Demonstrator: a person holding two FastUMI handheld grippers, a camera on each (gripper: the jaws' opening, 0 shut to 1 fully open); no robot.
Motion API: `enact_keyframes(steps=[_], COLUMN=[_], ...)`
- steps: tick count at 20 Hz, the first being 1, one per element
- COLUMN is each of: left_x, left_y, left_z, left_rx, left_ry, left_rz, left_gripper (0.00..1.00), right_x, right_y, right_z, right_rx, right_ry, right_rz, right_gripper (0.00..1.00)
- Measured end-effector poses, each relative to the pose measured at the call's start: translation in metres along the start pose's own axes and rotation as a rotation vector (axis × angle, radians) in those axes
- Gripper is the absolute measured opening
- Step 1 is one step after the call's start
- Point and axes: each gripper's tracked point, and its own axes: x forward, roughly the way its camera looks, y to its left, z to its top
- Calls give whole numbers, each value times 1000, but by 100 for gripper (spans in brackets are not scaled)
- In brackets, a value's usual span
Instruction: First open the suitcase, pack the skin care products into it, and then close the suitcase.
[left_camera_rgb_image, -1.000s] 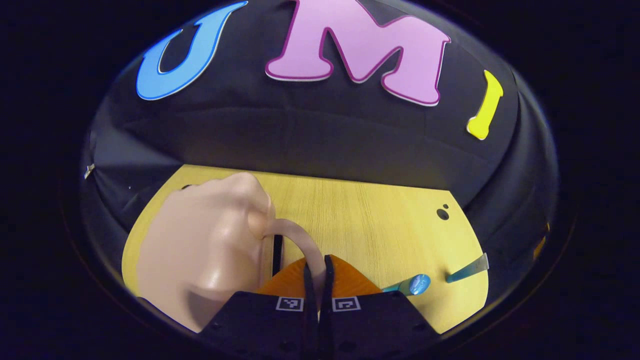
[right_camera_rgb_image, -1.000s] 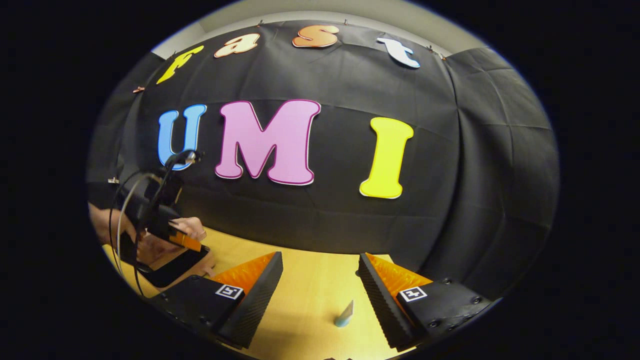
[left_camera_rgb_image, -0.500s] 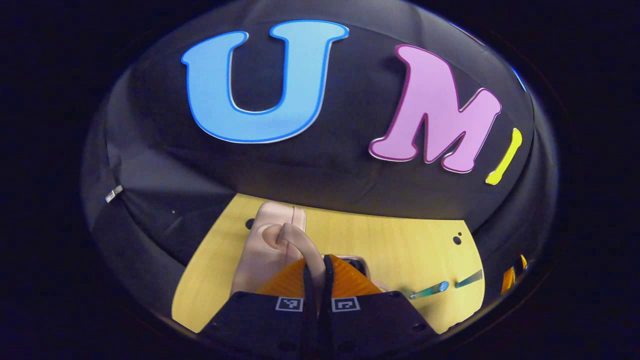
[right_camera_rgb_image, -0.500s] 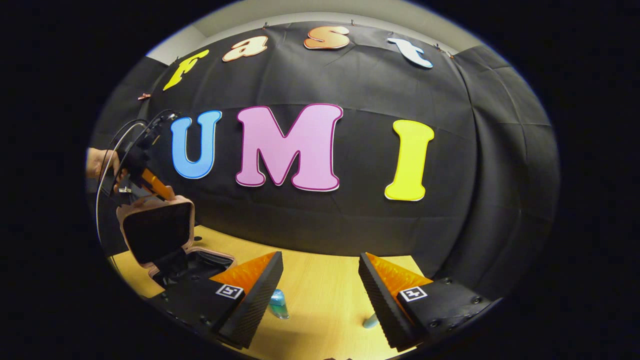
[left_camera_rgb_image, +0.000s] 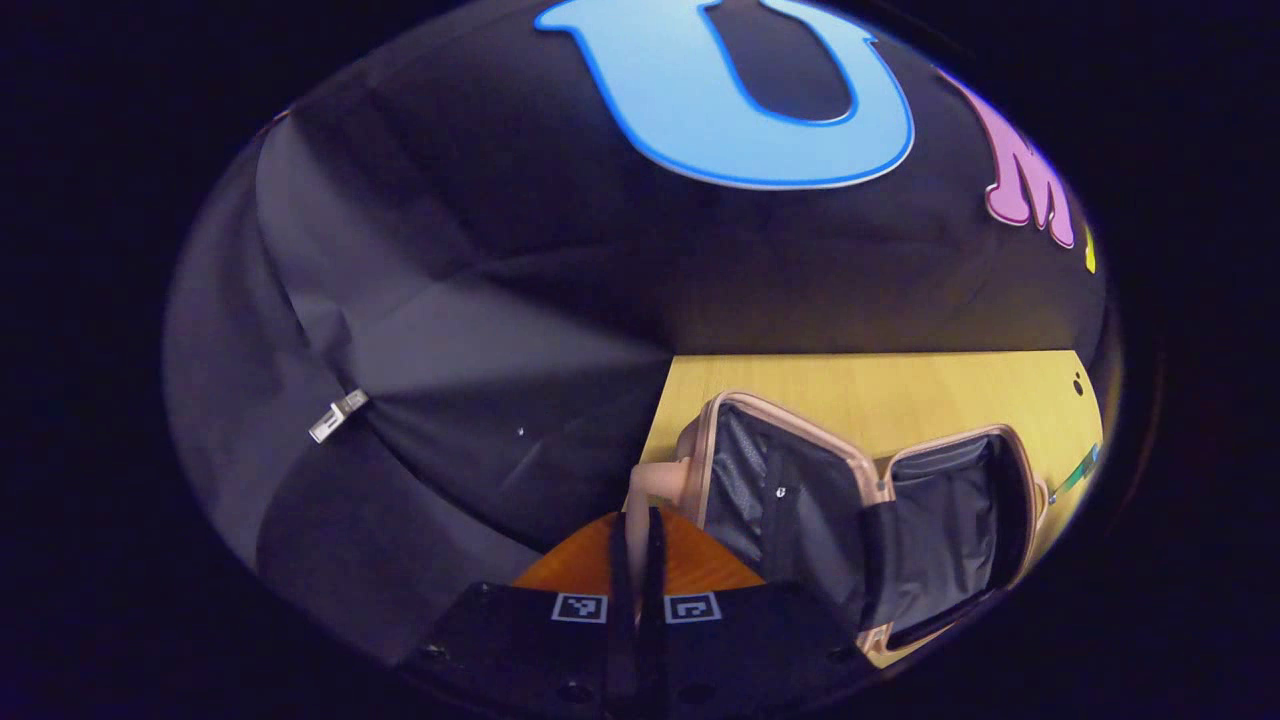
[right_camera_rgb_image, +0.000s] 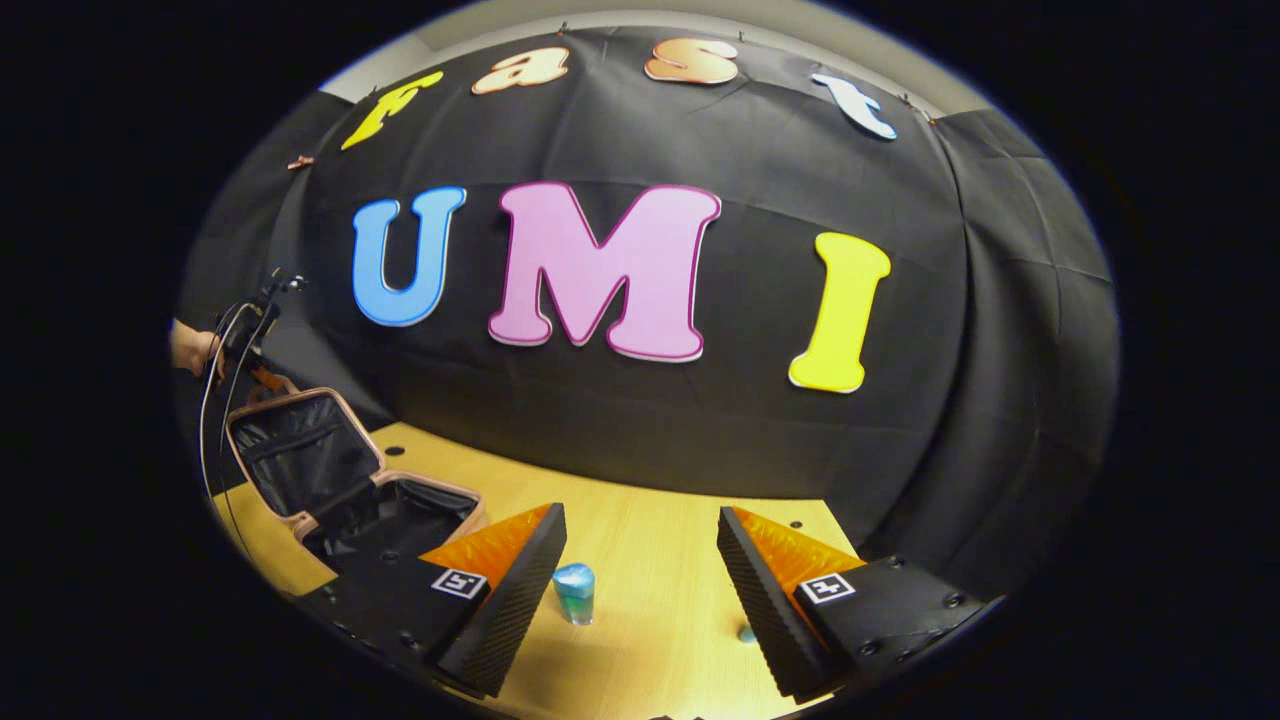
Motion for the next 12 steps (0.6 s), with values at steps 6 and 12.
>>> enact_keyframes(steps=[6,12], left_x=[69,-1], left_y=[19,18], left_z=[-64,10], left_rx=[-147,-166], left_ry=[22,-273], left_rz=[1,61], left_gripper=[7,66], right_x=[3,2], right_y=[-11,-50], right_z=[-30,-33], right_rx=[55,84], right_ry=[39,35], right_rz=[-106,-207], right_gripper=[97,96])
